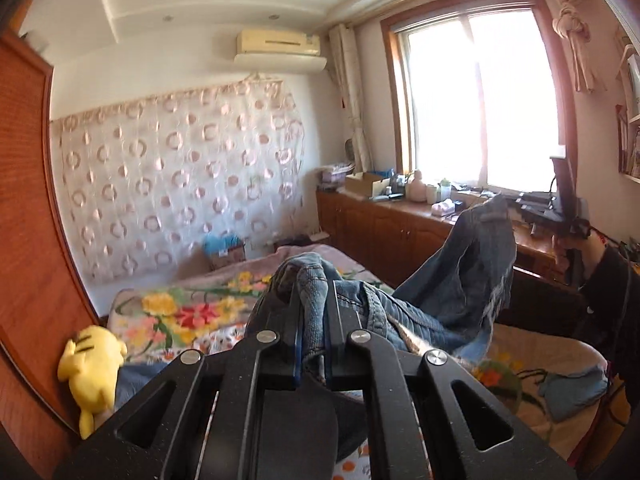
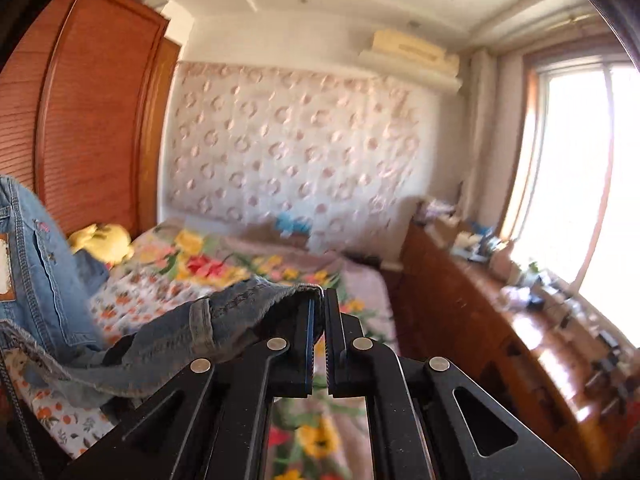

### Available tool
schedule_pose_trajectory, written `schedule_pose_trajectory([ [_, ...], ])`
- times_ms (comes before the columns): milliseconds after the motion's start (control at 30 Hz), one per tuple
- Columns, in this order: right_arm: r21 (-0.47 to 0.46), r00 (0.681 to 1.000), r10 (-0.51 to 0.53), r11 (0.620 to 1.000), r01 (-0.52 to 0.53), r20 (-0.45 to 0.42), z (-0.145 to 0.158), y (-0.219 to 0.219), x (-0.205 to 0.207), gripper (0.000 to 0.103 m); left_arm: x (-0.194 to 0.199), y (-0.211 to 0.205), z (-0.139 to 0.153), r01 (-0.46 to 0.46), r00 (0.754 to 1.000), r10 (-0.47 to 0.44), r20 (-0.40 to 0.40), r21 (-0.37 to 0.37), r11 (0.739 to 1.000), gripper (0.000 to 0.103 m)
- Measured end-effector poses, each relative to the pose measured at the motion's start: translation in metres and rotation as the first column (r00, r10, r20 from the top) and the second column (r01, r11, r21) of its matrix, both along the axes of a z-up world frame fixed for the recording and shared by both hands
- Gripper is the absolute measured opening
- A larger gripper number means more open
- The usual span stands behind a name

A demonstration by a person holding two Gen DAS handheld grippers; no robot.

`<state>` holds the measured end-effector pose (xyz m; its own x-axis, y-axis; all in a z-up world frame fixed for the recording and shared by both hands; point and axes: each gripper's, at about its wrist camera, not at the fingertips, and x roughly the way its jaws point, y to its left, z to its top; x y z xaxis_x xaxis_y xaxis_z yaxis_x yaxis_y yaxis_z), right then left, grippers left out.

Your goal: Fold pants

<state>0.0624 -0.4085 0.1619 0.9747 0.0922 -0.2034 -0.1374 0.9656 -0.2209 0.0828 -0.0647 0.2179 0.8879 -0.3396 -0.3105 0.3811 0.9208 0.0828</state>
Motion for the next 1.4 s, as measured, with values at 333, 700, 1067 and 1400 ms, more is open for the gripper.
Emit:
schedule_pose_trajectory([
  [333,0.005,0.928,-0.286,0.956,0.294,0.239,0.145,-0.108,-0.11,0.003,-0.014,-0.086,0.089,0.168,0.983,-0.168,0.075,0.008,0.986,0.008],
  [700,-0.098,0.962,-0.173,0.975,0.197,0.213,0.141,-0.04,-0.082,0.003,-0.017,-0.055,-0.039,0.17,0.98,-0.172,-0.095,-0.034,0.985,0.008],
  [1067,-0.166,0.972,0.232,0.958,-0.232,-0.02,0.042,0.14,0.045,0.003,-0.022,0.084,-0.196,-0.136,0.929,0.078,-0.361,-0.138,0.981,0.008],
  [1400,-0.14,0.904,0.377,0.902,-0.408,-0.201,-0.021,0.147,0.096,0.0,-0.01,0.105,-0.265,-0.236,0.857,0.135,-0.497,-0.146,0.961,0.01],
])
